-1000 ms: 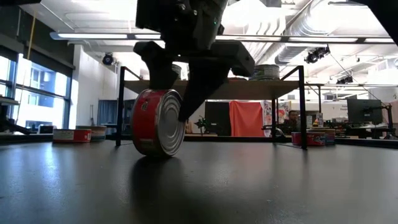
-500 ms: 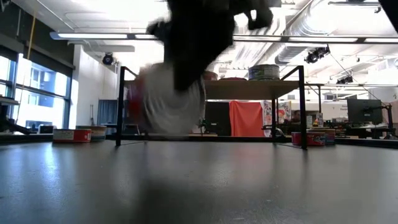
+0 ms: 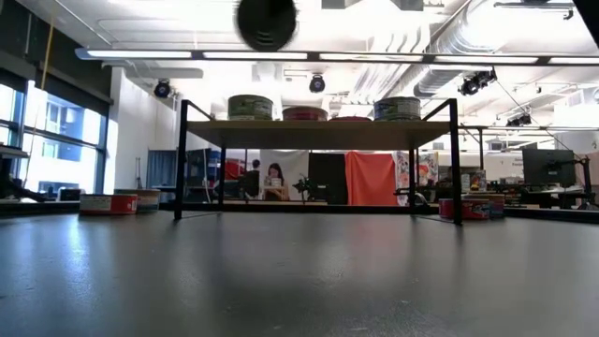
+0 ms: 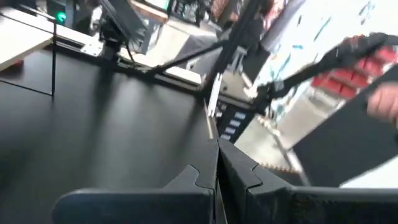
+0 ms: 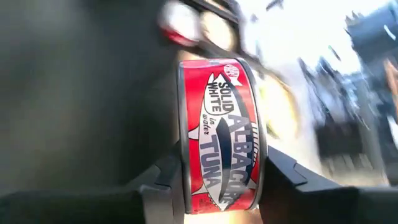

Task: Stack canned seafood by type on shelf
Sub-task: Stack the red tuna can on top of the red tuna can on the shelf

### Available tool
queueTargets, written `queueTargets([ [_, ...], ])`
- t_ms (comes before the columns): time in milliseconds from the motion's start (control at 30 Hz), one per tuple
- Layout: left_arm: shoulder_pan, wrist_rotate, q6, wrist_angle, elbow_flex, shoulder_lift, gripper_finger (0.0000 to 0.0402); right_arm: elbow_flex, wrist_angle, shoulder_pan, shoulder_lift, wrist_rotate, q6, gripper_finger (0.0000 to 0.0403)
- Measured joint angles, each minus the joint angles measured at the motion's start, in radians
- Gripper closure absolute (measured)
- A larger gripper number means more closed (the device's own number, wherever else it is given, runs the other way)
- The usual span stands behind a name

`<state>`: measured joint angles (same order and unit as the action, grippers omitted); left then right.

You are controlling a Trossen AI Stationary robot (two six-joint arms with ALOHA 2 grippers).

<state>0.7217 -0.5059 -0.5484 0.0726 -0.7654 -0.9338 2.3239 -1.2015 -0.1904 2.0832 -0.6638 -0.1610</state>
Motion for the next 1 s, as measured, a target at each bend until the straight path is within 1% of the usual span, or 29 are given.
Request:
queueTargets([
  [100, -0.061, 0.110, 0.037, 0.022, 0.000, -0.007, 0.0401, -0.022, -0.063, 0.058, -0.047, -0.072, 0.111, 0.0285],
  [200, -0.120, 0.214, 0.085, 0.023, 0.000, -0.027, 0.0401, -0.020, -0.176, 0.112, -0.066, -0.192, 0.205, 0.0285],
  [267, -0.155, 0.246, 0.113, 0.023, 0.000, -0.040, 0.0401, -0.020, -0.257, 0.150, -0.068, -0.244, 0.245, 0.0285],
  [333, -0.187, 0.250, 0.132, 0.019, 0.000, -0.056, 0.0401, -0.027, -0.333, 0.191, -0.068, -0.234, 0.281, 0.0285],
  [400, -0.213, 0.250, 0.132, 0.021, 0.000, -0.073, 0.0401, -0.060, -0.347, 0.230, -0.070, -0.218, 0.293, 0.0285],
  [533, -0.252, 0.250, 0.102, 0.007, 0.000, -0.109, 0.0401, -0.133, -0.324, 0.287, -0.067, -0.218, 0.219, 0.0285],
  [600, -0.260, 0.250, 0.062, 0.003, 0.000, -0.126, 0.0401, -0.176, -0.283, 0.305, -0.068, -0.217, 0.163, 0.0285],
  [700, -0.265, 0.249, 0.009, 0.003, 0.000, -0.149, 0.0401, -0.240, -0.270, 0.326, -0.067, -0.224, 0.101, 0.0285],
  [833, -0.265, 0.249, 0.000, -0.030, 0.000, -0.183, 0.0401, -0.305, -0.215, 0.338, -0.067, -0.242, 0.019, 0.0285],
  [1000, -0.263, 0.238, -0.001, -0.108, 0.000, -0.220, 0.0401, -0.343, -0.148, 0.352, -0.067, -0.256, -0.058, 0.0285],
])
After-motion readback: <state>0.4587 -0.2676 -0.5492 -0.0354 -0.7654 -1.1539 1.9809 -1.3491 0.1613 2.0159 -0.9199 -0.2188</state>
